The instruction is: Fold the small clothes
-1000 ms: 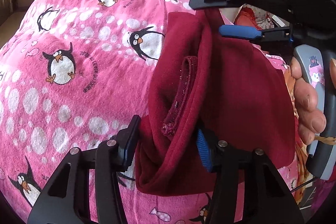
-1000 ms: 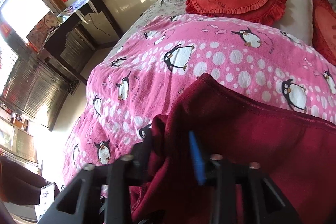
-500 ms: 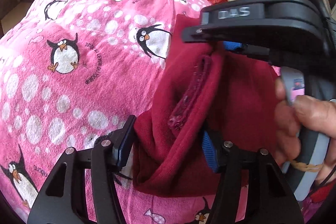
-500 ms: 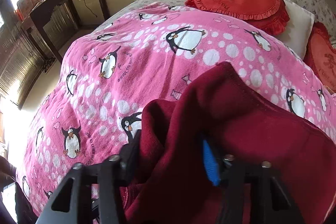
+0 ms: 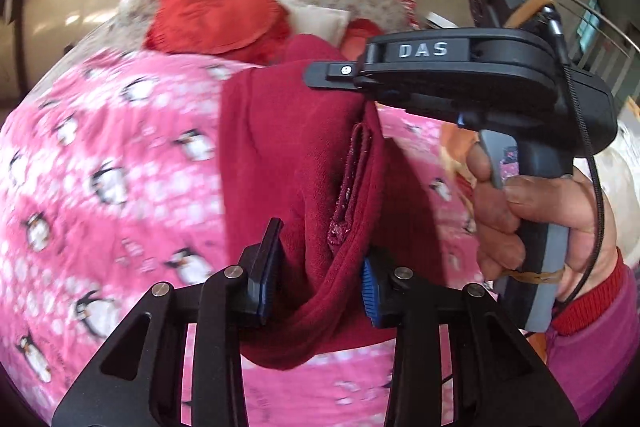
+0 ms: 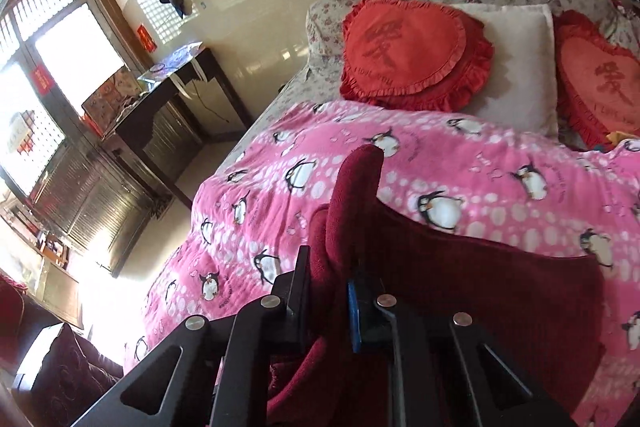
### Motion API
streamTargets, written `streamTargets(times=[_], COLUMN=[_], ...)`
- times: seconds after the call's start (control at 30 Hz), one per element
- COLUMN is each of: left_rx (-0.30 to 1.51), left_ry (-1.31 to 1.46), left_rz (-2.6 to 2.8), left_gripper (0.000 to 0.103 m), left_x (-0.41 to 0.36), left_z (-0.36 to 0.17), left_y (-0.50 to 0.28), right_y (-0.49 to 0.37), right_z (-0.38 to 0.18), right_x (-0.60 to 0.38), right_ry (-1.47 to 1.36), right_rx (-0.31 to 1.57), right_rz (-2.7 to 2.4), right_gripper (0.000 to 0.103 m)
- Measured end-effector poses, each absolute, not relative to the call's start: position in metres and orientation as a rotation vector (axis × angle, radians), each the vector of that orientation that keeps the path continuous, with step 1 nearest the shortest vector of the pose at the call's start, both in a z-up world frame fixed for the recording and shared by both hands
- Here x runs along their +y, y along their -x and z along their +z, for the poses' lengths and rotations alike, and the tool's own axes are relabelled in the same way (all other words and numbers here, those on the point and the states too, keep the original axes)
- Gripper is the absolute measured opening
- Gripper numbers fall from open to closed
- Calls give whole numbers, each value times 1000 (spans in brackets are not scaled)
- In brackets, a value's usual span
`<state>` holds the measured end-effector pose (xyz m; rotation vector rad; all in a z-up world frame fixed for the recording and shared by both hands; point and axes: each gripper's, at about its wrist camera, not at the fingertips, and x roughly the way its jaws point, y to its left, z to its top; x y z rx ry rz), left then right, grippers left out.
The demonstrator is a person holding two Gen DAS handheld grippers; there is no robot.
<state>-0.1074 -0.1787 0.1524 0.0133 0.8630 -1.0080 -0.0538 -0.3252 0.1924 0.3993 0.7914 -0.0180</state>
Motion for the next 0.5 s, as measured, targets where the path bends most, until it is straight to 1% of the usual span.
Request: streamTargets(times=[0.13, 0.2, 0.27, 0.33, 0.4, 0.43, 0.47, 0.5], left_rx=[870, 882, 900, 920, 902, 888, 878, 881], left_ry=[-86, -133, -194, -282, -339, -348, -340, -321], left_rz=[-1089, -1117, -1143, -1152, -1167, -1180, -1205, -1228], left_gripper=[34, 34, 34, 37, 38, 41, 46, 54], left_x=[-236, -262, -287, -304, -307, -306, -300, -291], left_z=[146, 134, 120, 110, 116, 122, 131, 140], left_y=[144, 158, 177, 188, 198, 201, 201, 199], right_y=[108, 131, 155, 169, 180, 185, 191, 194], right_z=[201, 193, 177, 152, 124, 114, 112, 115], right_x=[-384, -414, -441, -466, -486, -492, -495, -495], right_ry=[-406, -432, -458, -490, -541, -576, -602, -613], right_rx=[770, 774, 785, 816, 851, 849, 835, 818], right_rz=[-117, -180, -252, -321, -355, -353, -352, -353], right_gripper=[14, 13, 12, 12, 12, 13, 14, 20])
